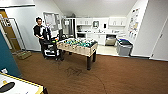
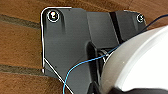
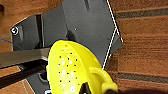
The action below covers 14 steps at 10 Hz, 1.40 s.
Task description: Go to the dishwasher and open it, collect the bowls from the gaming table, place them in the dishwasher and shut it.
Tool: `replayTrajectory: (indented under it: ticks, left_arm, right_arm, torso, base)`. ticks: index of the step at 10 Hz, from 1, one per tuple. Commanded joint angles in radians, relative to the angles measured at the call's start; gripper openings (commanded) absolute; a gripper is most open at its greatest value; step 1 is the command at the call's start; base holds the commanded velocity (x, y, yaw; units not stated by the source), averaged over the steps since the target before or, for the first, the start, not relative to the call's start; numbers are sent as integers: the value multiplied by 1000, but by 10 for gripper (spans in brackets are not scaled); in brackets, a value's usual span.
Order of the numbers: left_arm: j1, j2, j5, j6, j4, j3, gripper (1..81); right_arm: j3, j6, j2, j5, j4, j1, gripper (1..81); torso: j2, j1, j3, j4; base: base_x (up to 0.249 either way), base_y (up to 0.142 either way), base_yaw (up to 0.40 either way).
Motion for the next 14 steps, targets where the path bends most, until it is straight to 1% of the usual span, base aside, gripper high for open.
replayTrajectory:
  ticks: [1, 6, 7, 14]
  left_arm:
    - [-35, -12, 27, 7, 17, 2, 10]
    - [-35, -18, 24, 3, 14, 7, 10]
    - [-35, -19, 10, 1, 11, 8, 10]
    - [-35, -22, 4, 0, 15, 10, 10]
  right_arm:
    - [6, -5, -12, -59, -12, 30, 10]
    - [8, -5, -14, -55, -17, 30, 10]
    - [8, -5, -12, -53, -17, 31, 10]
    - [12, -5, -14, -55, -26, 34, 10]
  torso:
    - [0, 0, 0, 0]
    - [0, 0, 0, 0]
    - [0, 0, 0, 0]
    - [0, 0, 0, 0]
  base:
    - [0, 0, -400]
    - [0, 0, -393]
    - [0, 0, -202]
    - [0, 0, -14]
